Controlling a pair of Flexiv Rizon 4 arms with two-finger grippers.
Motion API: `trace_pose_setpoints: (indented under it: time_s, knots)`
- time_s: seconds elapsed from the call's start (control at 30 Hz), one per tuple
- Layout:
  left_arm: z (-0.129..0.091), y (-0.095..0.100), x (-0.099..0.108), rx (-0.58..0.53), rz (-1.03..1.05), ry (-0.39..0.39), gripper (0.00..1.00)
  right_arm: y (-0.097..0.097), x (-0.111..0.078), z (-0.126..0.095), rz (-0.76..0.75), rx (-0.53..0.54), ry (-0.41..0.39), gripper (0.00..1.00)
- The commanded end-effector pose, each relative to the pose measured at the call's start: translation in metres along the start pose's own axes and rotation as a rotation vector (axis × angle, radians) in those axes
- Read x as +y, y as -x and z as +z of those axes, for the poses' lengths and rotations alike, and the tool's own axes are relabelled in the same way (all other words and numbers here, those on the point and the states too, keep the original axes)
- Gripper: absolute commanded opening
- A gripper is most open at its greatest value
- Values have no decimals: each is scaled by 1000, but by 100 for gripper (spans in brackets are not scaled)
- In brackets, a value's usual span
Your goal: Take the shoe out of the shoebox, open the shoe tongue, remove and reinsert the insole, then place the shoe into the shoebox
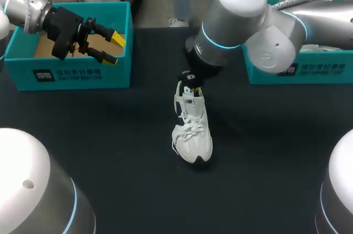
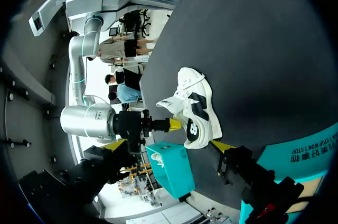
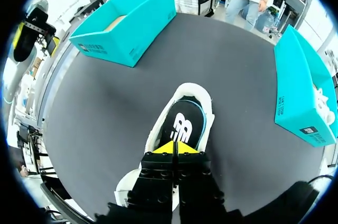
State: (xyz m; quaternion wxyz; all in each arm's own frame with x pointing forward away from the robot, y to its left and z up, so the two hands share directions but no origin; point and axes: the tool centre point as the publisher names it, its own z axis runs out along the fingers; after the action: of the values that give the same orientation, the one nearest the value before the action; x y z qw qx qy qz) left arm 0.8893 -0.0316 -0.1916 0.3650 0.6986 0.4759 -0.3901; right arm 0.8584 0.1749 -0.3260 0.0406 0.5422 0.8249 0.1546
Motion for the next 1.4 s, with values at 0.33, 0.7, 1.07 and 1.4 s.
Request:
trace_pose_setpoints:
  time_s: [0.33, 0.7, 1.07, 1.4]
  knots:
    - [0, 0, 1, 2, 1, -3, 100, -5, -6, 19, -4, 5, -69, 0]
    - [0, 0, 1, 2, 1, -3, 100, -5, -11, 22, 9, 2, -83, 0]
    - [0, 0, 1, 2, 1, -3, 100, -6, -15, 27, 47, -7, -110, 0]
    - [0, 0, 1, 2, 1, -3, 100, 0, -21, 30, 45, -36, -142, 0]
